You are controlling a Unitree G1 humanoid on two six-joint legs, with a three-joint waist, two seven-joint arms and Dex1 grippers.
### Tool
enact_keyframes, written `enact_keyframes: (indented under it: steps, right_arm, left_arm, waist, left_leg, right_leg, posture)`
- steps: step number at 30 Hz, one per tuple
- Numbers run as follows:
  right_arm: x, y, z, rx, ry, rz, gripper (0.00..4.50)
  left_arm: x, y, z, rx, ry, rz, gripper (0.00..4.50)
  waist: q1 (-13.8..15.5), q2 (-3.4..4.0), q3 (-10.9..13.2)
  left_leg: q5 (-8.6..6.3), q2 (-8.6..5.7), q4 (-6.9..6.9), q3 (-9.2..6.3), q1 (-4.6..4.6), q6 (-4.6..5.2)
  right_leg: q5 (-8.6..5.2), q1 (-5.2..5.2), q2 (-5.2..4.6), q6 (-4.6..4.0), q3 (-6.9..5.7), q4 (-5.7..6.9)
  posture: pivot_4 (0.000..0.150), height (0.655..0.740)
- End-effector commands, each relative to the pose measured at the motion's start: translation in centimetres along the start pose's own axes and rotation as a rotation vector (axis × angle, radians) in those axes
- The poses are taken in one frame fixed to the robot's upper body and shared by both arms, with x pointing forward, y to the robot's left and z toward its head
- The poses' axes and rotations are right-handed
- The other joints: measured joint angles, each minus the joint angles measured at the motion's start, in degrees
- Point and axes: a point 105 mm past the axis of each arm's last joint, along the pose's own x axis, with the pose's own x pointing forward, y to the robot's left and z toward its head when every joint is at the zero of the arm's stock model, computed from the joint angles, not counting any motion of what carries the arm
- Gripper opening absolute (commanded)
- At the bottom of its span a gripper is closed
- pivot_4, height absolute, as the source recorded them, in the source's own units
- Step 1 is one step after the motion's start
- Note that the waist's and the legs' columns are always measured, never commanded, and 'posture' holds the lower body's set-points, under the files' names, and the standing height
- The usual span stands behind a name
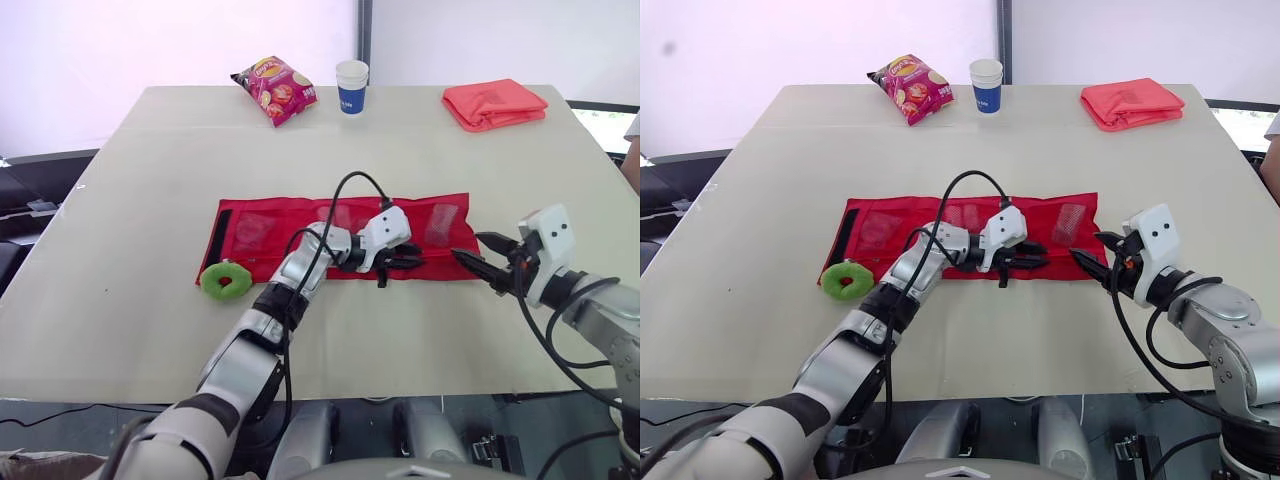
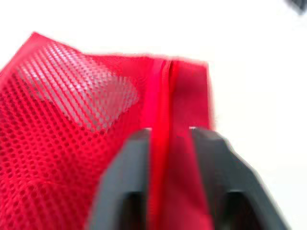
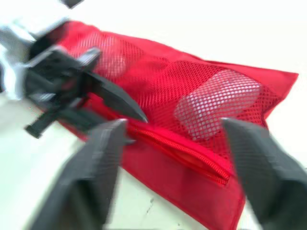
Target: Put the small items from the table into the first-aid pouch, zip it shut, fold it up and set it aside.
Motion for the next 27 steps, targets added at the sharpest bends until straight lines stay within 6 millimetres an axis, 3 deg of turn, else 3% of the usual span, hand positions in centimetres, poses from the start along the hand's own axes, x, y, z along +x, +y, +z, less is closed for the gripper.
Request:
enact_keyframes:
  steps: [1,4,5,9,17,22,27]
  right_arm:
    - [-0.6,-0.6,1.3,0.027,-0.042,-0.026,4.5]
    - [-0.3,-1.7,0.9,0.097,-0.001,-0.067,4.5]
    - [-0.2,-1.9,0.8,0.107,0.012,-0.073,4.5]
    - [-0.4,-2.4,0.4,0.206,0.028,-0.076,4.5]
    - [-2.6,-5.1,-1.9,0.399,0.144,-0.153,4.5]
    - [-1.6,-5.1,-4.1,0.492,0.252,-0.126,4.5]
    - [0.2,-4.6,-5.2,0.512,0.292,-0.08,4.5]
  left_arm:
    - [-2.5,-0.6,3.8,-0.015,-0.151,0.018,2.99]
    - [-5.0,-1.7,4.5,-0.079,-0.197,0.068,4.28]
    - [-5.6,-2.1,4.7,-0.086,-0.199,0.076,4.4]
    - [-9.3,-3.7,6.2,-0.083,-0.348,0.17,4.4]
    - [-17.3,-6.8,6.2,-0.182,-0.301,0.233,4.4]
    - [-19.6,-9.9,6.8,-0.226,-0.224,0.159,4.4]
    - [-20.3,-10.0,7.4,-0.197,-0.178,0.15,4.4]
  waist:
    - [0.1,0.01,0.0]
    - [0.1,0.02,0.0]
    - [0.2,0.02,0.0]
    - [0.4,0.02,0.0]
    - [0.6,0.07,0.0]
    - [0.5,0.08,0.0]
    - [0.4,0.15,0.1]
  left_leg:
    - [0.02,0.01,0.0,-0.04,0.01,-0.04]
    - [0.02,0.02,0.0,-0.03,0.03,-0.04]
    - [0.02,0.01,0.0,-0.04,0.03,-0.04]
    - [0.02,0.0,-0.01,-0.03,0.03,-0.04]
    - [-0.05,-0.01,-0.03,0.01,0.05,0.08]
    - [-0.05,0.05,-0.05,0.01,0.06,0.08]
    - [-0.12,0.03,-0.07,0.05,0.11,0.19]
  right_leg:
    - [0.0,0.01,-0.01,0.0,-0.02,0.01]
    - [0.0,0.03,-0.02,0.0,0.01,-0.01]
    - [0.0,0.03,-0.04,0.0,0.02,0.0]
    - [0.0,0.03,-0.05,0.0,0.03,-0.02]
    - [0.0,0.04,-0.06,-0.01,0.03,-0.05]
    - [0.0,0.07,-0.03,-0.02,0.02,-0.08]
    - [-0.01,0.1,-0.03,-0.02,0.02,-0.08]
  posture:
    - [0.15,0.74]
    - [0.15,0.74]
    - [0.15,0.74]
    - [0.15,0.74]
    - [0.15,0.74]
    - [0.15,0.74]
    - [0.15,0.74]
